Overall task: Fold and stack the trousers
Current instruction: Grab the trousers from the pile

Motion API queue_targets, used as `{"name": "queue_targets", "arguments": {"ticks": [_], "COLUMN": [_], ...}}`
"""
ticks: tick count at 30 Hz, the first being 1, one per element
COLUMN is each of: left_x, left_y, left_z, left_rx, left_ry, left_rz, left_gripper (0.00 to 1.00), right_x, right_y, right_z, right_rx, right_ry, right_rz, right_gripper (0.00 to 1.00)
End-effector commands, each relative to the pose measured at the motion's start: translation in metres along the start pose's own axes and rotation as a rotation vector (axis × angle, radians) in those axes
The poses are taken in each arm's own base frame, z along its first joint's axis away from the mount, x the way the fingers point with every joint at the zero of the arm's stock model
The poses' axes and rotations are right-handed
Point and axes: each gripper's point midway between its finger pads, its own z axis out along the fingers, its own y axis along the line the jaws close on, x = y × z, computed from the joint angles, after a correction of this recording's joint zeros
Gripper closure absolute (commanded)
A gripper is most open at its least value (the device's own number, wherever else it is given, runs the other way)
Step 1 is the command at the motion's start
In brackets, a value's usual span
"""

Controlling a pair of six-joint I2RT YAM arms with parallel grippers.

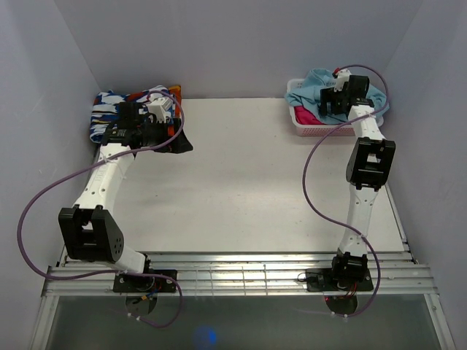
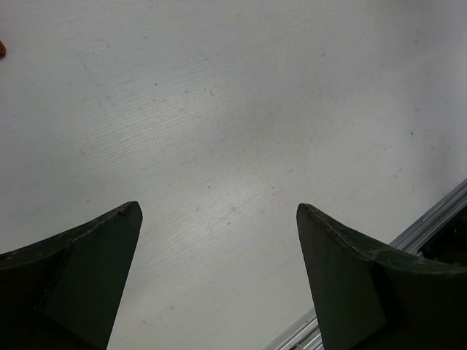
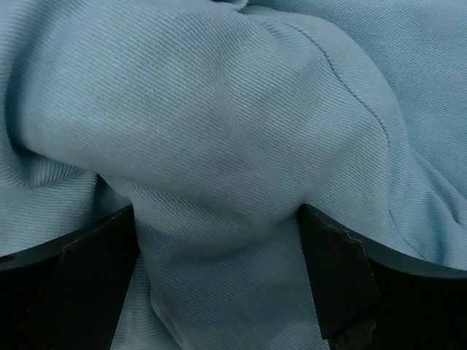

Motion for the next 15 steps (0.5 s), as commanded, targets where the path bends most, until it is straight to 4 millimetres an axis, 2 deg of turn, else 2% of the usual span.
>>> {"name": "queue_targets", "arguments": {"ticks": [1,4,5,7,8,9,10,12,13,14,15], "left_x": [0.001,0.002,0.002,0.002,0.001,0.001,-0.001,-0.003,-0.004,-0.004,-0.006], "left_y": [0.0,-0.001,-0.001,-0.002,-0.002,-0.002,-0.003,-0.001,-0.002,-0.001,-0.002], "left_z": [0.001,0.001,0.0,-0.001,-0.002,-0.003,-0.005,-0.008,-0.009,-0.01,-0.013], "left_rx": [-0.004,0.001,0.0,-0.001,-0.002,-0.005,-0.007,-0.021,-0.023,-0.032,-0.038], "left_ry": [0.006,0.01,0.01,0.012,0.008,0.008,0.005,-0.005,-0.007,-0.011,-0.02], "left_rz": [-0.028,-0.035,-0.035,-0.026,-0.022,-0.018,-0.008,0.002,0.006,0.011,0.016], "left_gripper": [0.02,0.02,0.02,0.02,0.02,0.02,0.02,0.02,0.02,0.02,0.02], "right_x": [-0.016,-0.013,-0.016,-0.02,-0.031,-0.037,-0.056,-0.085,-0.113,-0.133,-0.161], "right_y": [-0.037,-0.042,-0.044,-0.049,-0.049,-0.05,-0.052,-0.048,-0.046,-0.042,-0.039], "right_z": [0.007,0.014,0.013,0.011,0.007,0.003,-0.01,-0.031,-0.056,-0.072,-0.103], "right_rx": [0.166,0.183,0.193,0.205,0.205,0.209,0.22,0.201,0.205,0.193,0.199], "right_ry": [-0.059,-0.076,-0.082,-0.092,-0.116,-0.13,-0.17,-0.236,-0.294,-0.346,-0.409], "right_rz": [-0.071,-0.083,-0.087,-0.085,-0.08,-0.074,-0.069,-0.056,-0.059,-0.05,-0.057], "right_gripper": [0.1,0.01,0.23,0.44,0.73,0.89,0.92,0.92,0.92,0.92,0.92]}}
